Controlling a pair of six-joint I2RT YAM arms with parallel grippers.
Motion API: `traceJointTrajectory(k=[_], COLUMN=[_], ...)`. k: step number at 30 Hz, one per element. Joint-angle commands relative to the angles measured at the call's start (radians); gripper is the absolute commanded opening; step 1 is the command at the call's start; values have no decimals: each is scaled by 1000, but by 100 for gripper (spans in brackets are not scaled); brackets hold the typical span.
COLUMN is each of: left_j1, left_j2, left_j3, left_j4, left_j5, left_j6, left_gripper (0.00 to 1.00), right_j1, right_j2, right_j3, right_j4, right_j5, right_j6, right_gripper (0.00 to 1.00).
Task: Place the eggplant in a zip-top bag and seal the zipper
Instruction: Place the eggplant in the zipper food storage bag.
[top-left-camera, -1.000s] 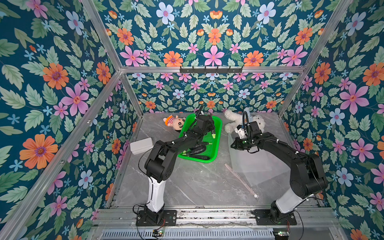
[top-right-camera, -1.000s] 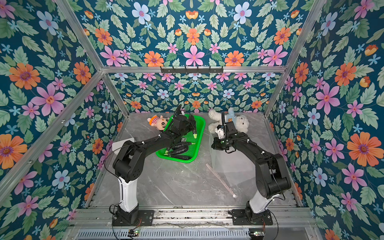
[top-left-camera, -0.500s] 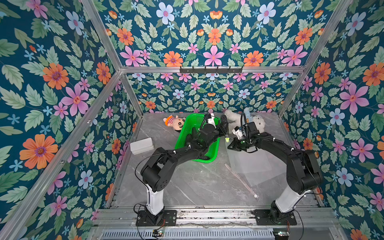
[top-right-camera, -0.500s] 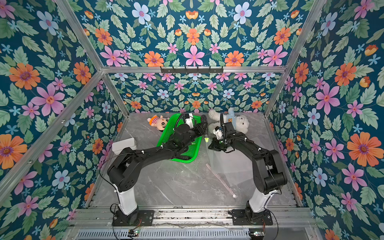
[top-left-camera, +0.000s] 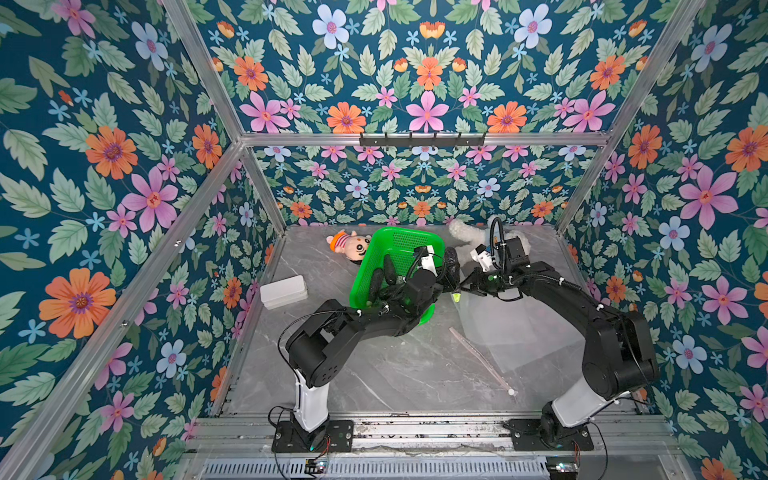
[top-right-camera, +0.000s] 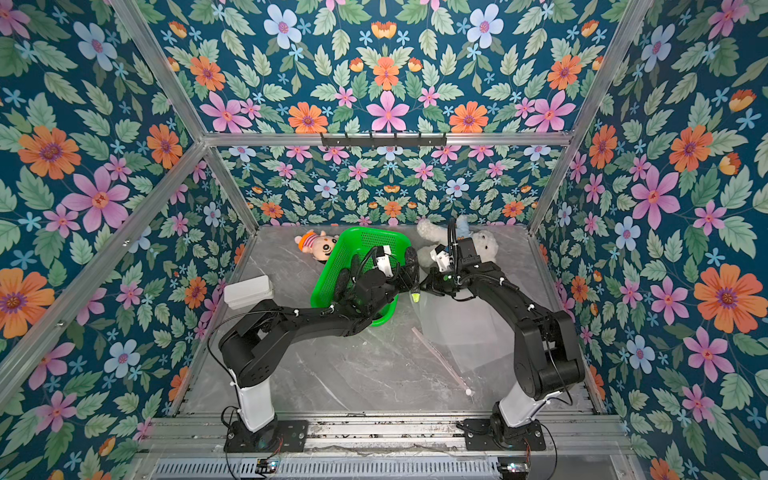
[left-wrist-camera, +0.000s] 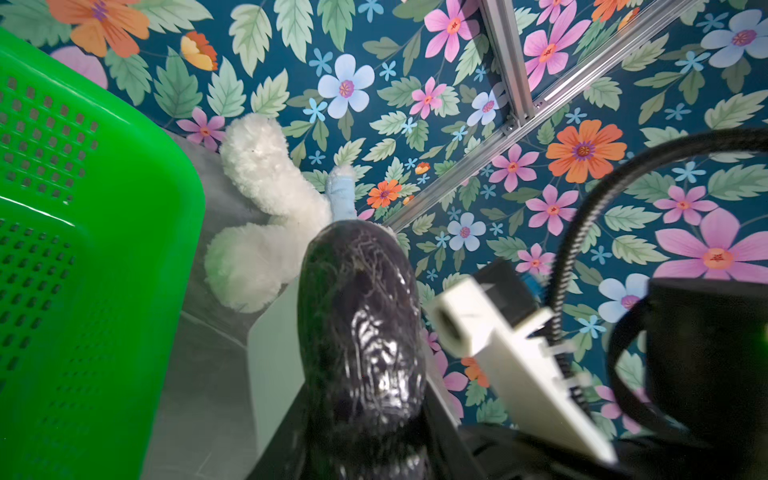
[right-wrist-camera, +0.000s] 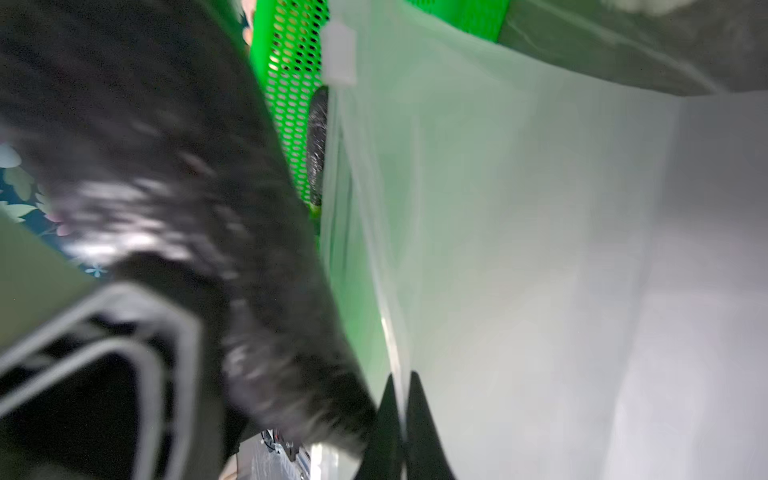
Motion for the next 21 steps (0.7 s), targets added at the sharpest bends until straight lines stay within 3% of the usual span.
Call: traceJointTrajectory(k=[1, 7, 11, 15, 21], left_j1=[-17, -25, -31, -44, -67], left_j2=[-17, -27, -27, -38, -33], left_j3=[-27, -71, -65, -18, 5], left_j4=[79, 119, 112, -13, -57], left_j5=[-64, -125, -115, -141, -96], left_j6=[68, 117, 135, 186, 257], left_gripper=[32, 33, 33, 34, 43], right_j1=[-18, -42, -55, -64, -64], right_j2=[-12, -41, -63, -95, -108], right_j3=[8, 3, 3, 4, 25], right_j4=[-10, -12, -29, -40, -54], right_j5=[-38, -70, -20, 63, 95], right_j6=[36, 73, 85, 86, 82], right_gripper=[0, 0, 0, 0, 0])
